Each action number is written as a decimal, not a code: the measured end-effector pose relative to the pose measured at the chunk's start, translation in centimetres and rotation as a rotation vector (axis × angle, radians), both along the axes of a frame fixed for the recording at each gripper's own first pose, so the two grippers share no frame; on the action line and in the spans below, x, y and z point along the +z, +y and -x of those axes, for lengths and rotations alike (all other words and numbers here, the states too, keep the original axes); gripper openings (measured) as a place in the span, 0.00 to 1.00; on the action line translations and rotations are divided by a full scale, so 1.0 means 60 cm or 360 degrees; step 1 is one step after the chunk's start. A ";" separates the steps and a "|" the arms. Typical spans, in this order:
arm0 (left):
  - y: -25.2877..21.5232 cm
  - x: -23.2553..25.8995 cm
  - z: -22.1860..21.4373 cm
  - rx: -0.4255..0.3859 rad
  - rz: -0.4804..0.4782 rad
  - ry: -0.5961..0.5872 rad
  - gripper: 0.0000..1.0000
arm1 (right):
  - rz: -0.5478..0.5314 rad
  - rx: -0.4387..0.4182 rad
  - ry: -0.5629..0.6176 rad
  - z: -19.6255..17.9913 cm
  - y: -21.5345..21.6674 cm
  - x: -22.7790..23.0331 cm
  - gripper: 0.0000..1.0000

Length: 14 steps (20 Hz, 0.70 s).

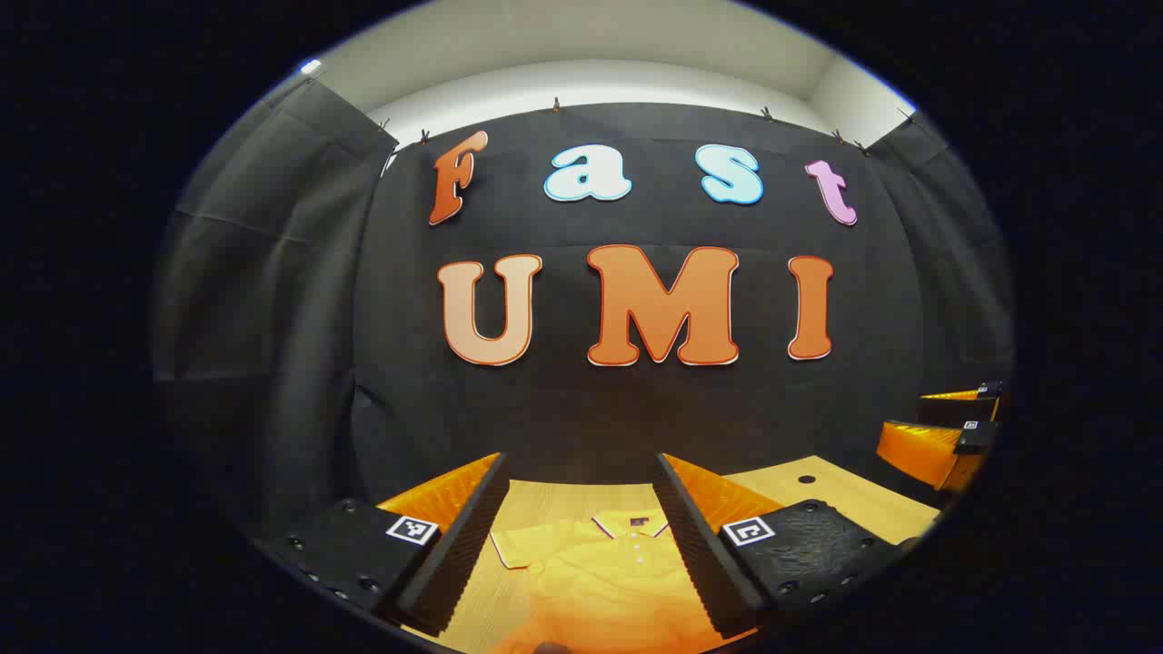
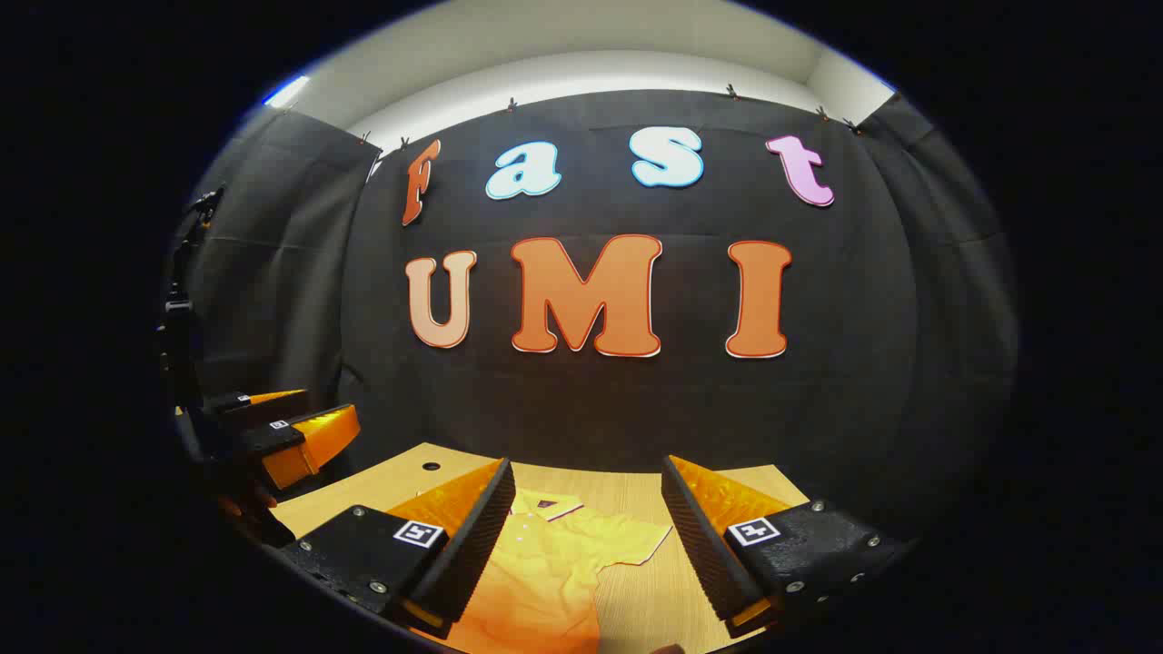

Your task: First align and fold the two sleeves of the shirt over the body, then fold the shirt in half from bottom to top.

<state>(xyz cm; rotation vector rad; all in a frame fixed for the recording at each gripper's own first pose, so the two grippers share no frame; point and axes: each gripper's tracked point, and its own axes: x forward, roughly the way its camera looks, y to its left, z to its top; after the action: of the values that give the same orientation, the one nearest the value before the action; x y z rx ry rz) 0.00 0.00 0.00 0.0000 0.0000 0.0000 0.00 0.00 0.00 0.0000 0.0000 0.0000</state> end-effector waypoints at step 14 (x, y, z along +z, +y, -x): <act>0.027 -0.021 -0.055 -0.0100 -0.0028 0.0041 0.98 | 0.0022 -0.0146 0.0008 -0.039 0.036 0.001 0.98</act>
<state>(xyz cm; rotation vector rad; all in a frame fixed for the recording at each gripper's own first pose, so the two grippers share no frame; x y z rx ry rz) 3.32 1.65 -1.29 0.0179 0.0258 -0.0627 2.36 2.13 0.04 -0.0137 0.0052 -0.0918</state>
